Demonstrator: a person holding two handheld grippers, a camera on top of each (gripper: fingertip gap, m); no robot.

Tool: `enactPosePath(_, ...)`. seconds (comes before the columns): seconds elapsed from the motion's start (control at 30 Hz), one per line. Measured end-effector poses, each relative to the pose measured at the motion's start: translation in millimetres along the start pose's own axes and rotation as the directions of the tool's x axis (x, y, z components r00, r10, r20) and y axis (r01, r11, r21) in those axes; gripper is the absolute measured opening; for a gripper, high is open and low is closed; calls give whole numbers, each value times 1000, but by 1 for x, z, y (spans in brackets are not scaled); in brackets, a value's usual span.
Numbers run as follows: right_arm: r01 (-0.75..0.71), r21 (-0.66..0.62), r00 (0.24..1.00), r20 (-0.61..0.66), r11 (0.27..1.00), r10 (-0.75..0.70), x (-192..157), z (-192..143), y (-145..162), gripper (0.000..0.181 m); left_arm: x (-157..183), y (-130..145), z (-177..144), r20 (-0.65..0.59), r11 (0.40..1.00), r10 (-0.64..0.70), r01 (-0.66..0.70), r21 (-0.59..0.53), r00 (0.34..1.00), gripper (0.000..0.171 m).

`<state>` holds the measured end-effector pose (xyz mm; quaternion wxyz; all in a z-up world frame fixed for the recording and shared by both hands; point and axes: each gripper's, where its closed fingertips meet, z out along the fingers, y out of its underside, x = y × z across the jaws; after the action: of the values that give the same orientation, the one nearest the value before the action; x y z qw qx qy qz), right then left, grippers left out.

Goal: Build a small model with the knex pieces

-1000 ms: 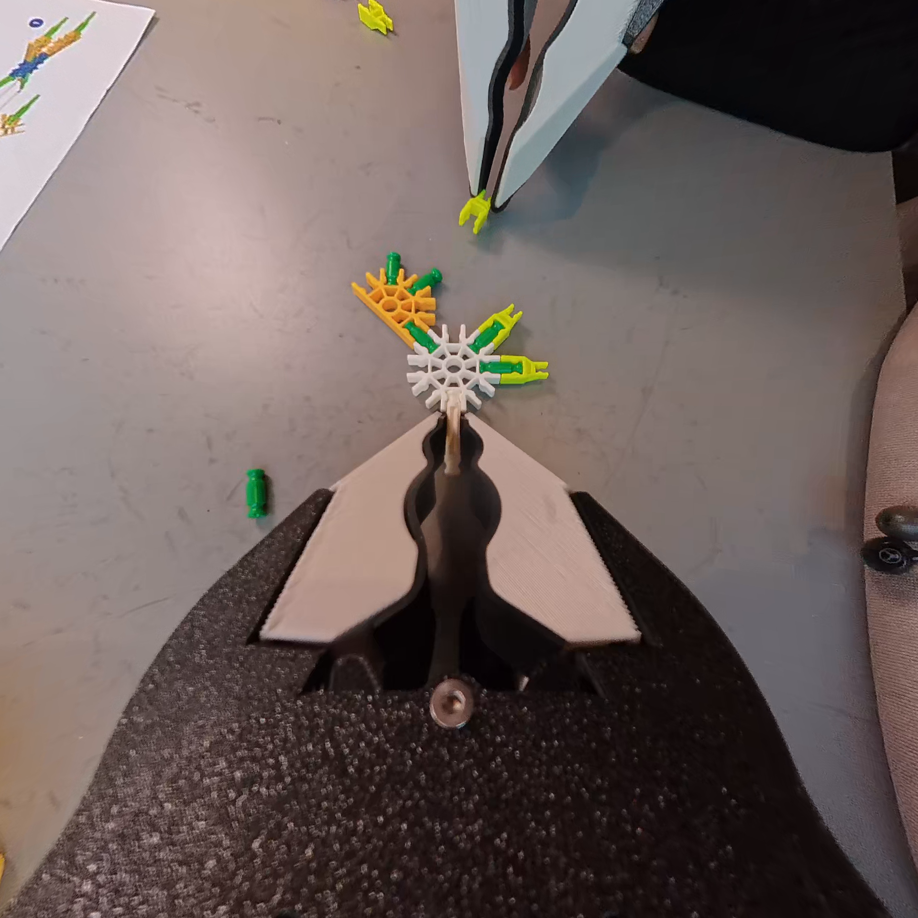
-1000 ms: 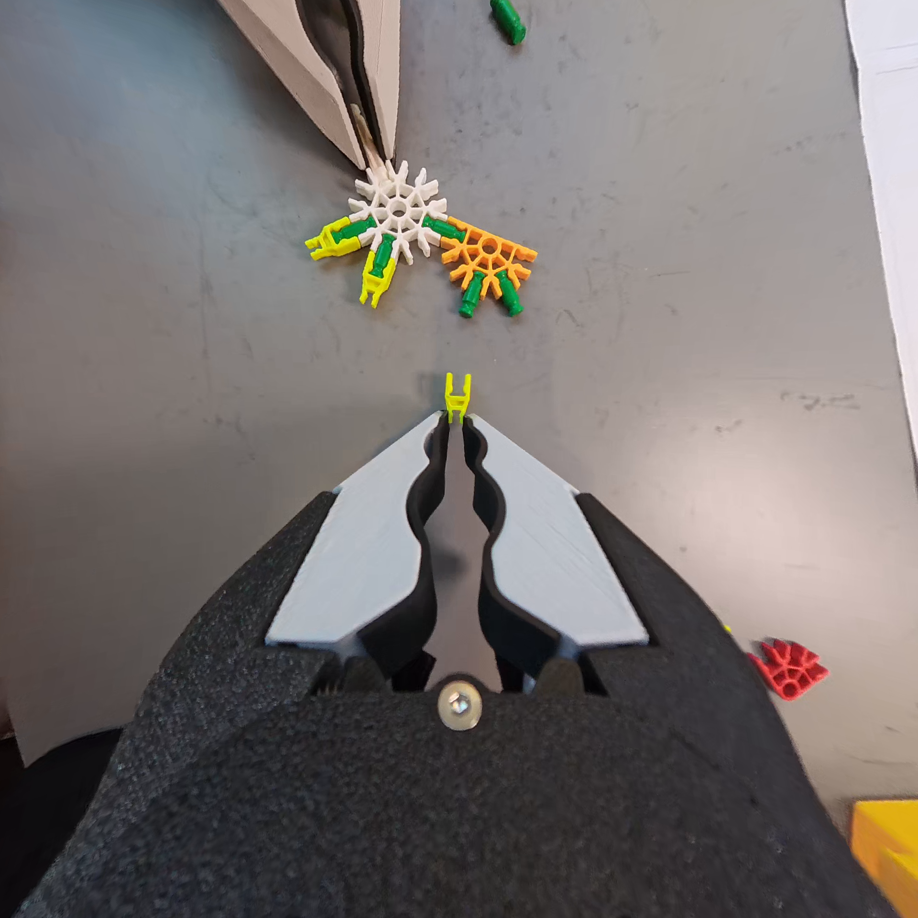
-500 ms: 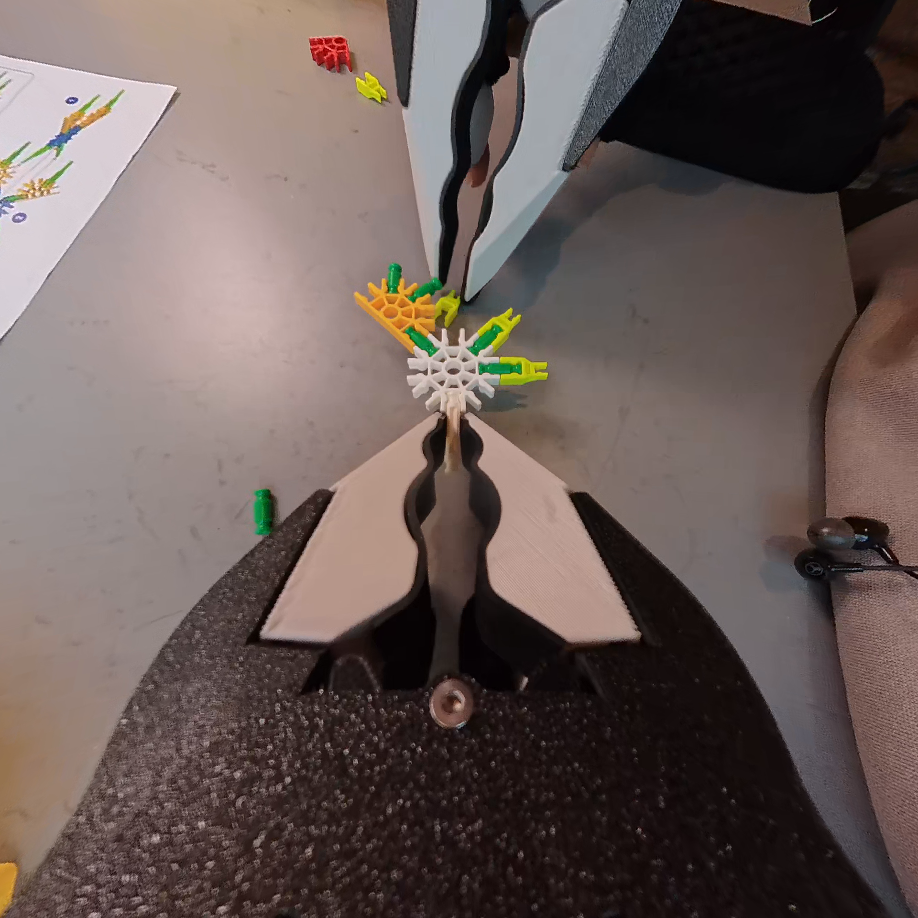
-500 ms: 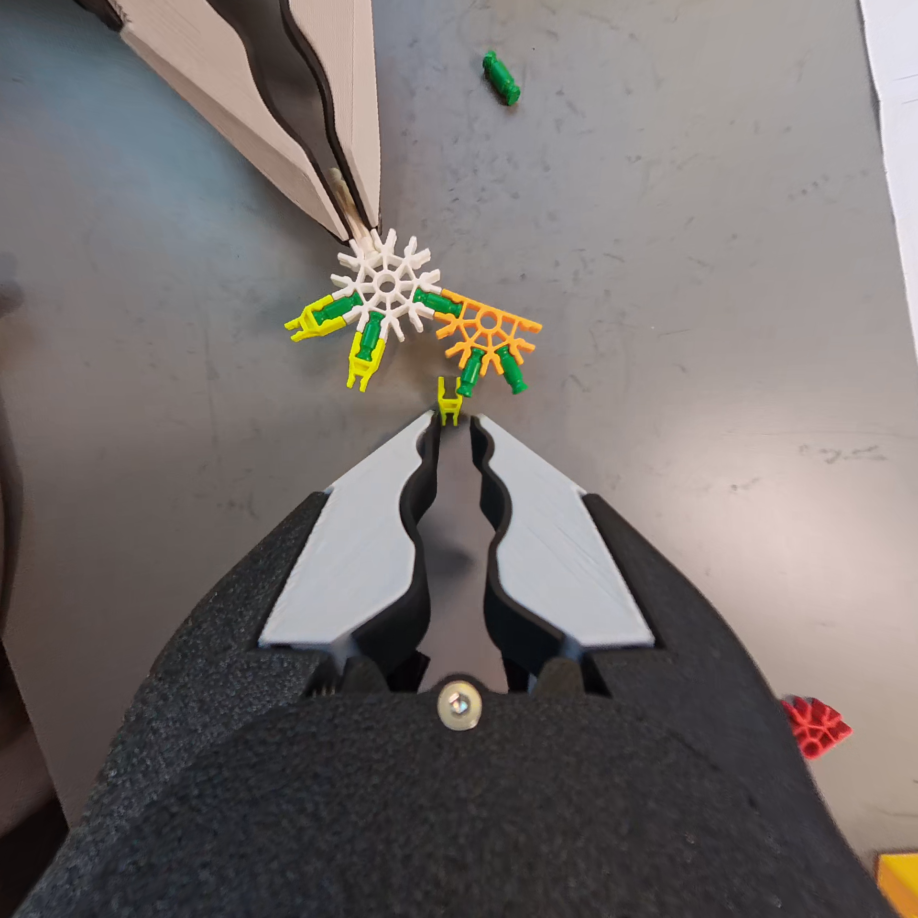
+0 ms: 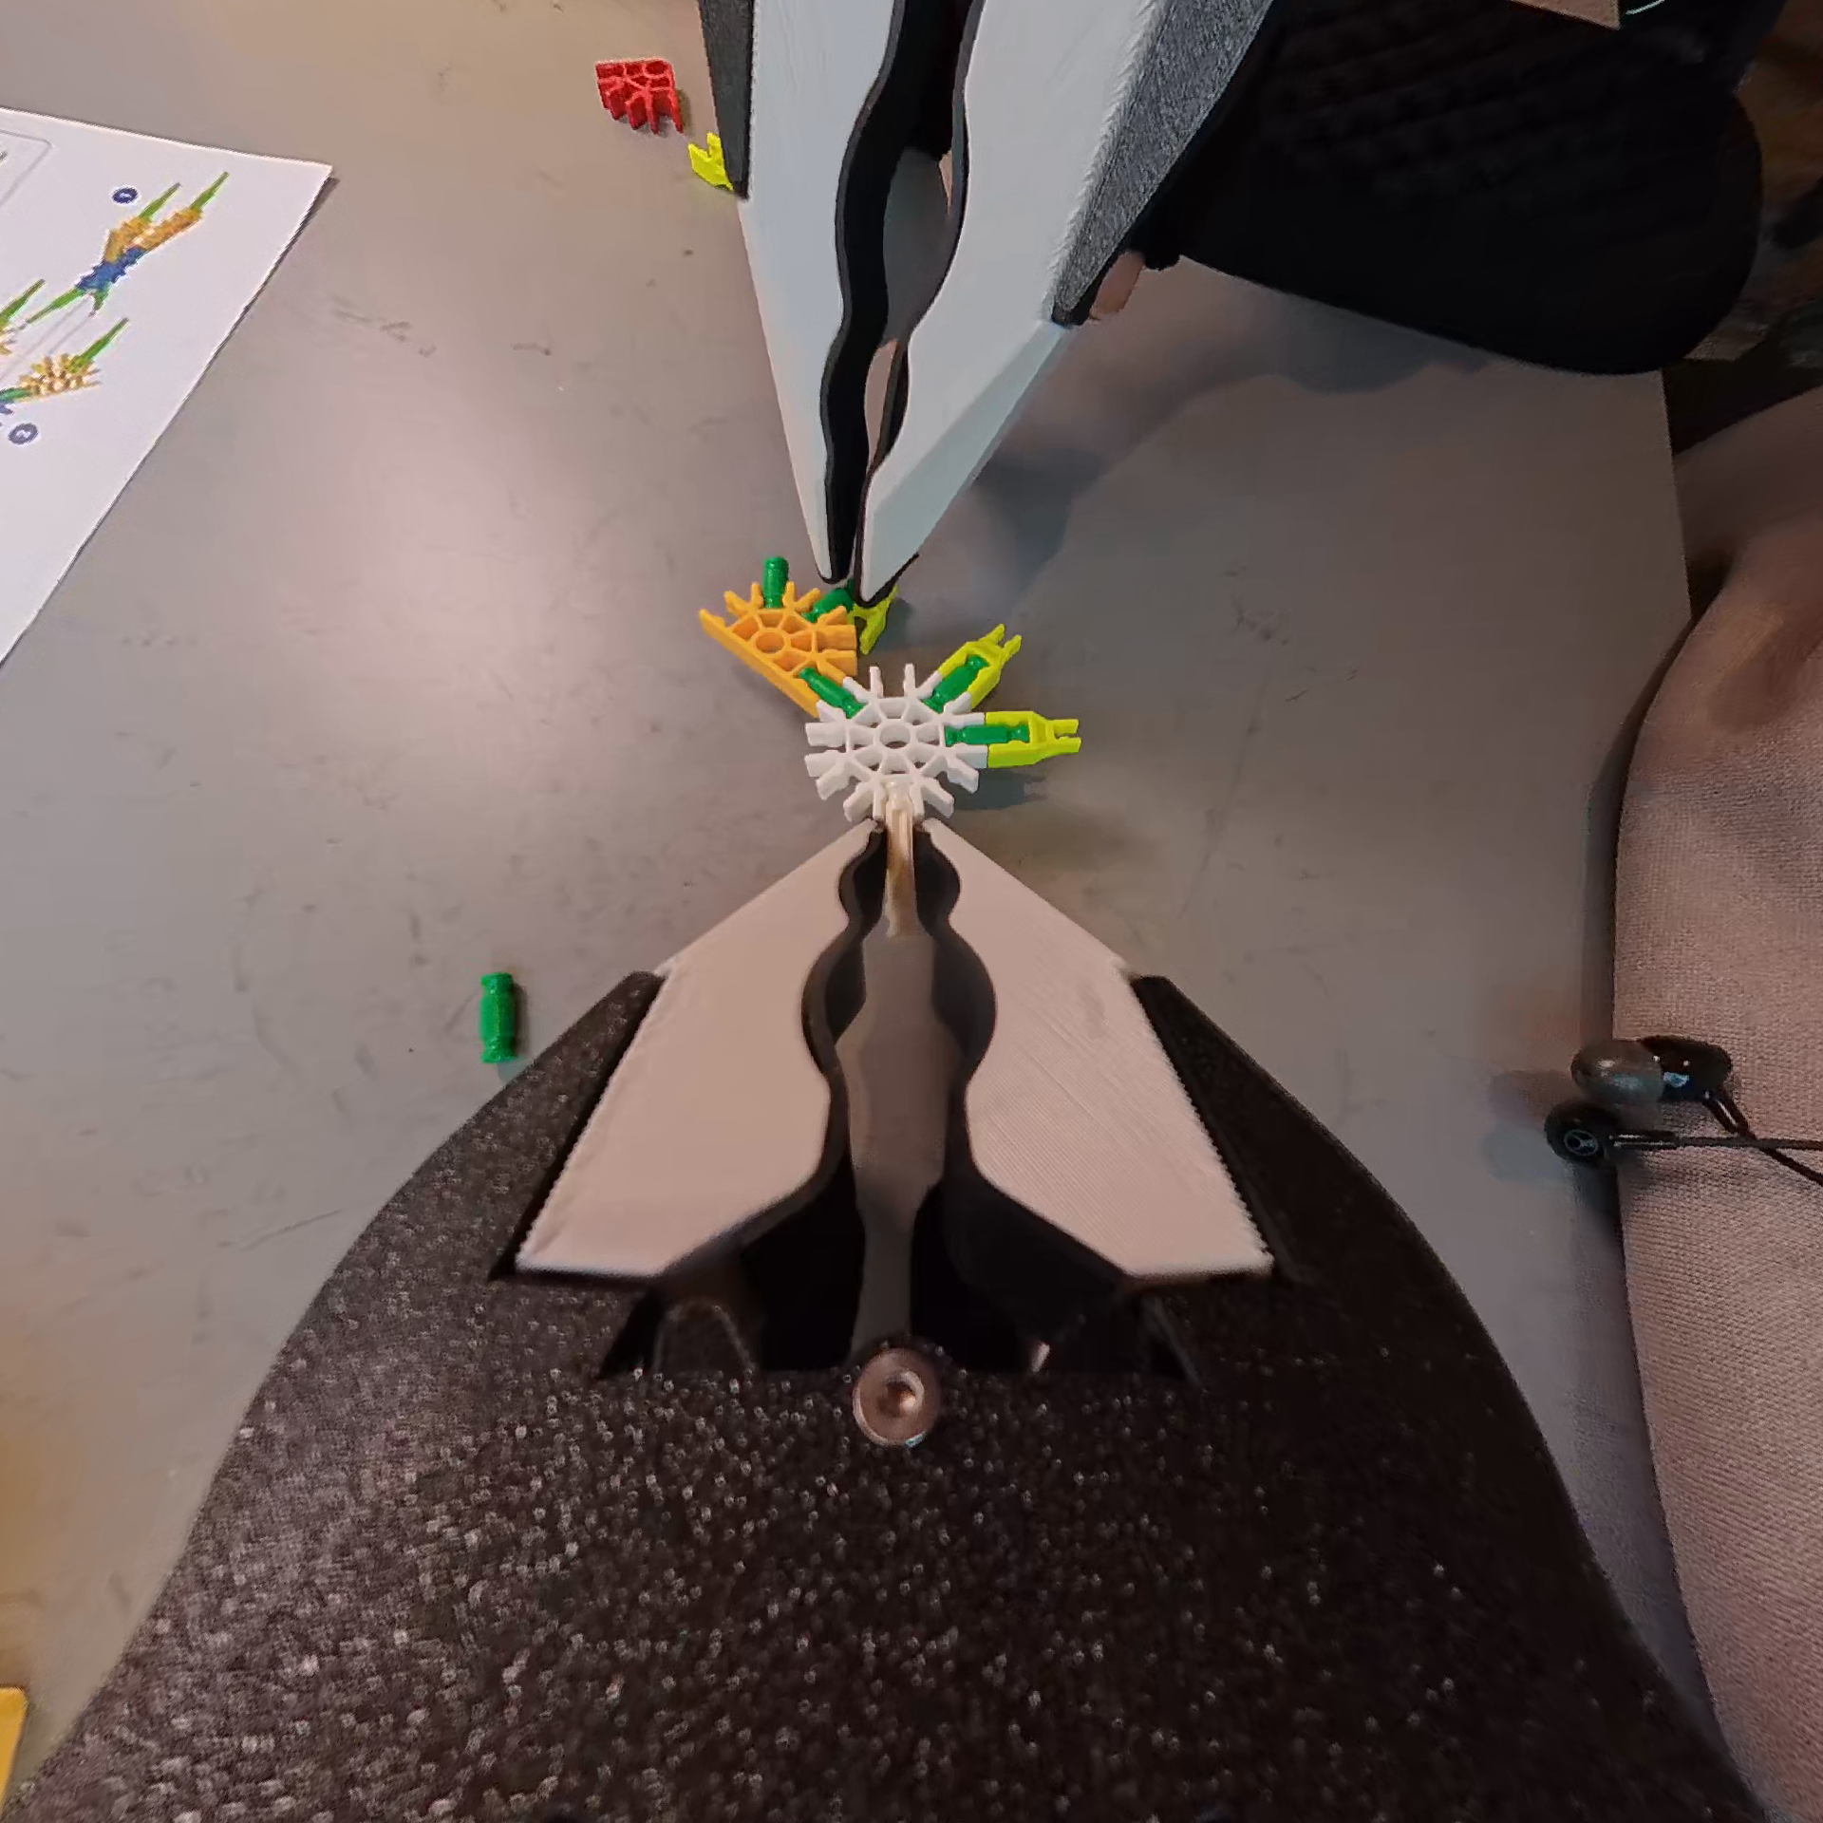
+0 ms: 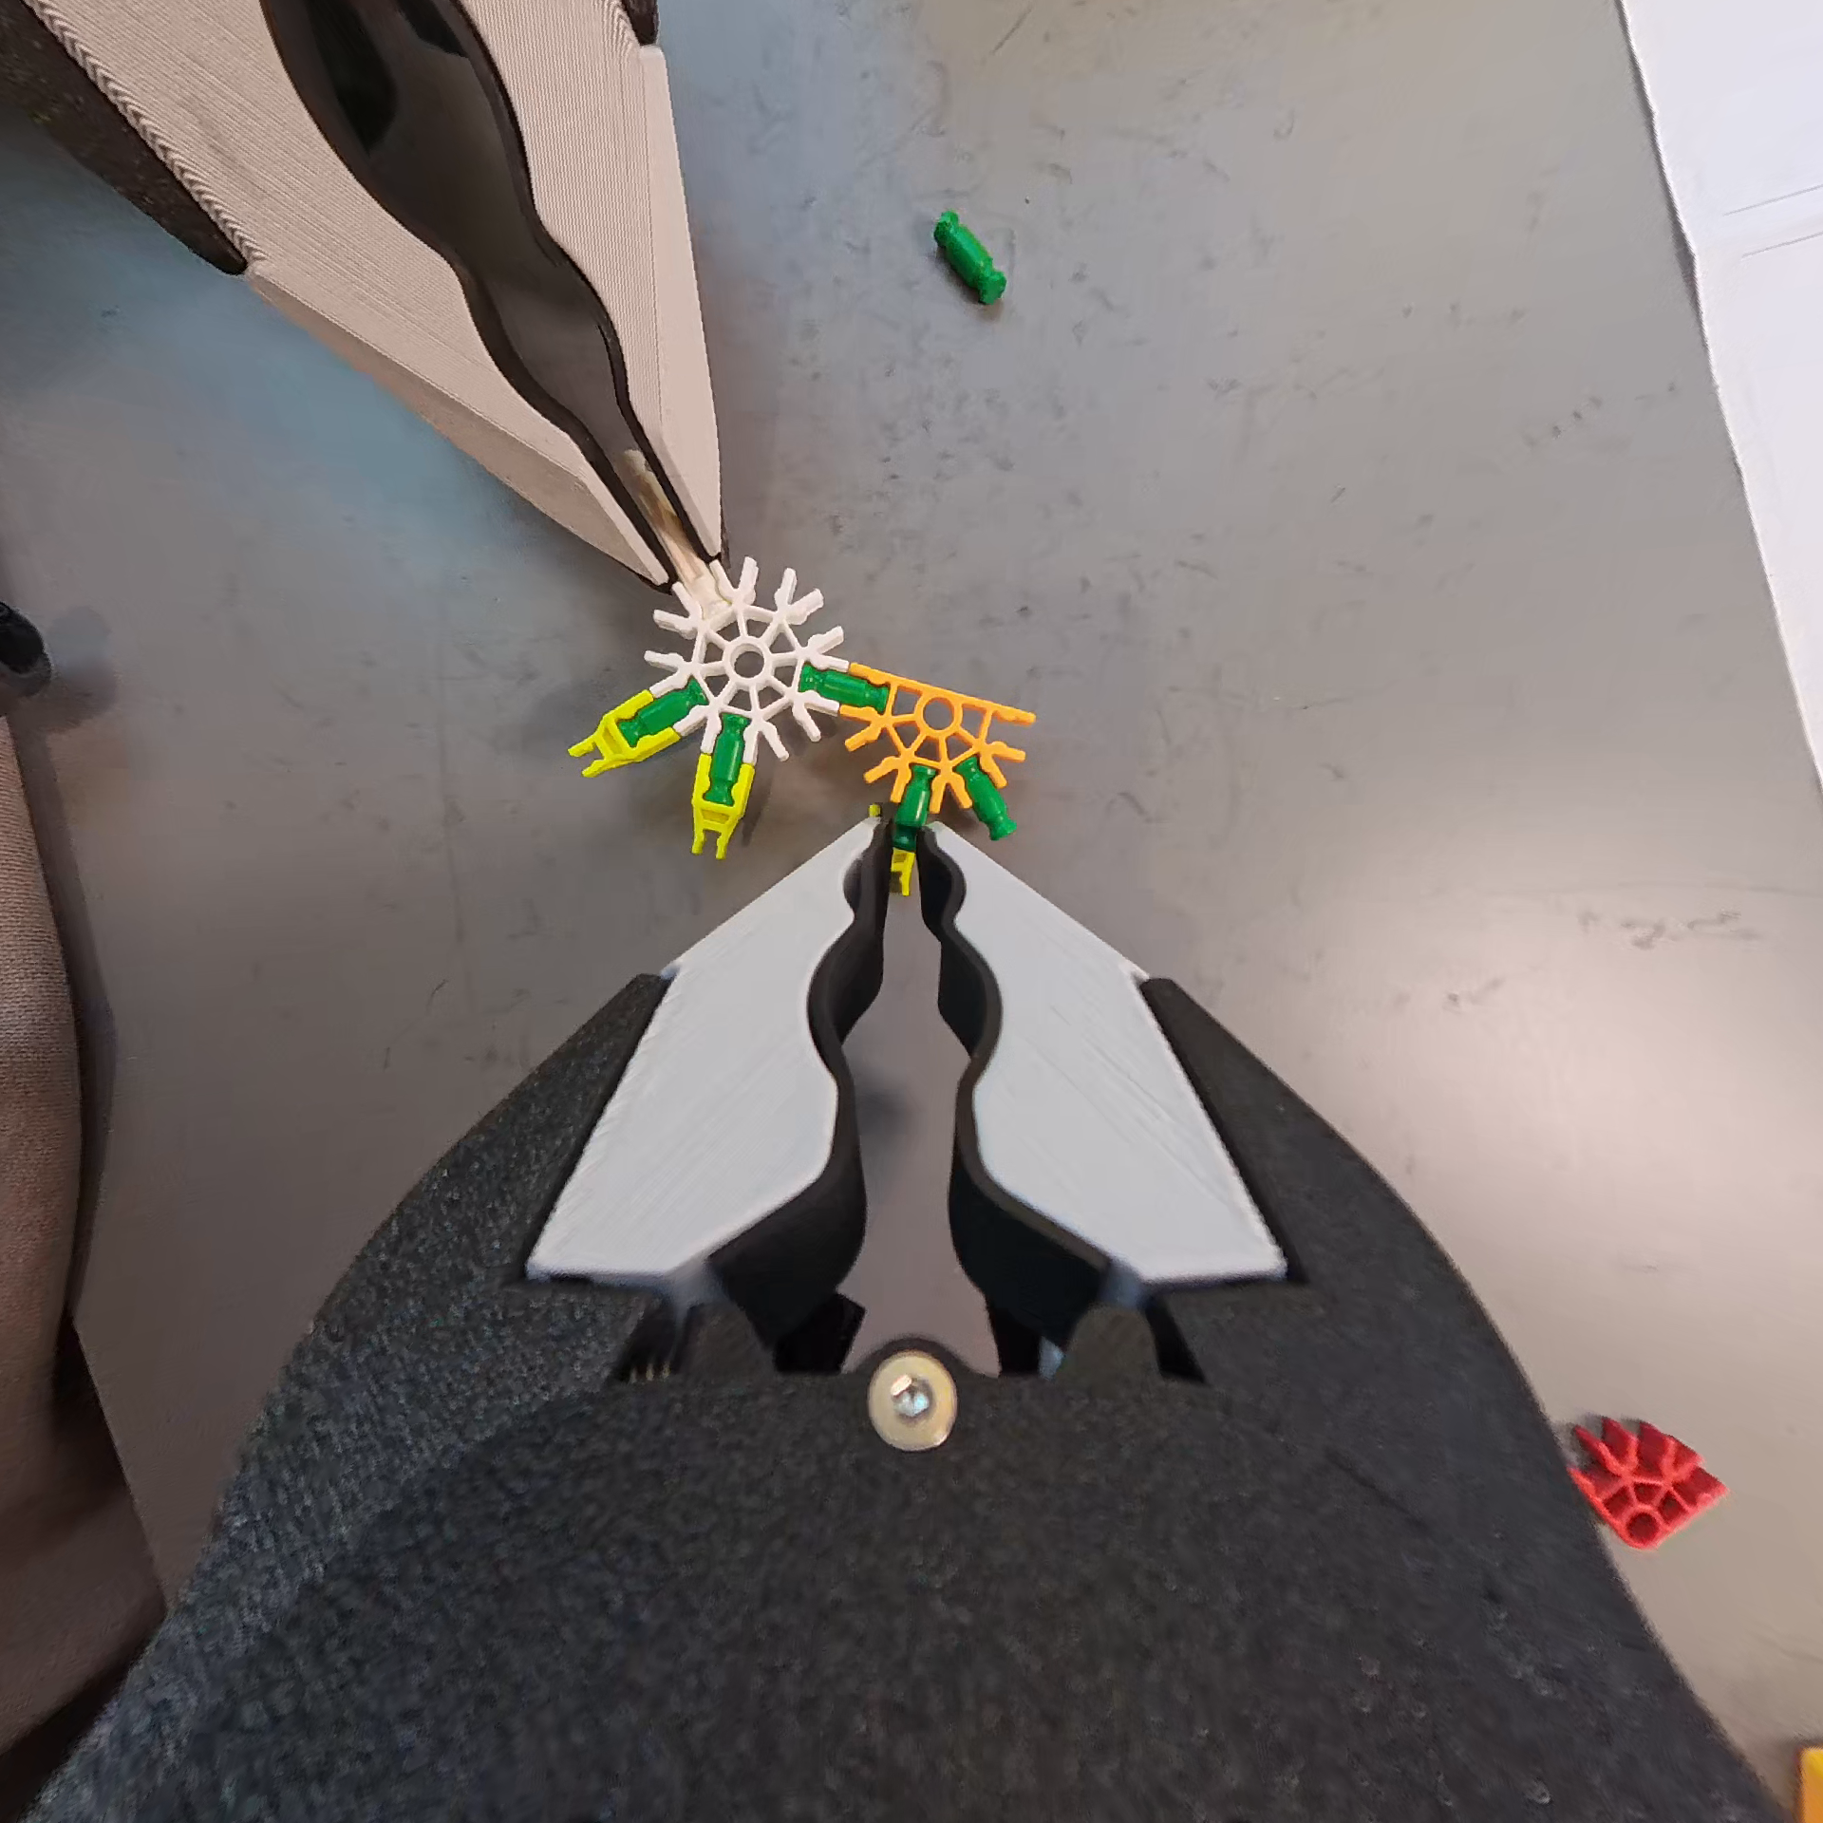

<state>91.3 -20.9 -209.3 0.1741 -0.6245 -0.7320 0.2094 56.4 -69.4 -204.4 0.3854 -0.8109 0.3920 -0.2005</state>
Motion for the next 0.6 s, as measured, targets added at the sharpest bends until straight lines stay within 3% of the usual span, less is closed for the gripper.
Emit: enactPosePath(0.6, 54, -44, 998, 39, 998, -52, -7, -3, 0, 3, 18, 7, 5, -84, 999, 28, -32, -38, 996, 8)
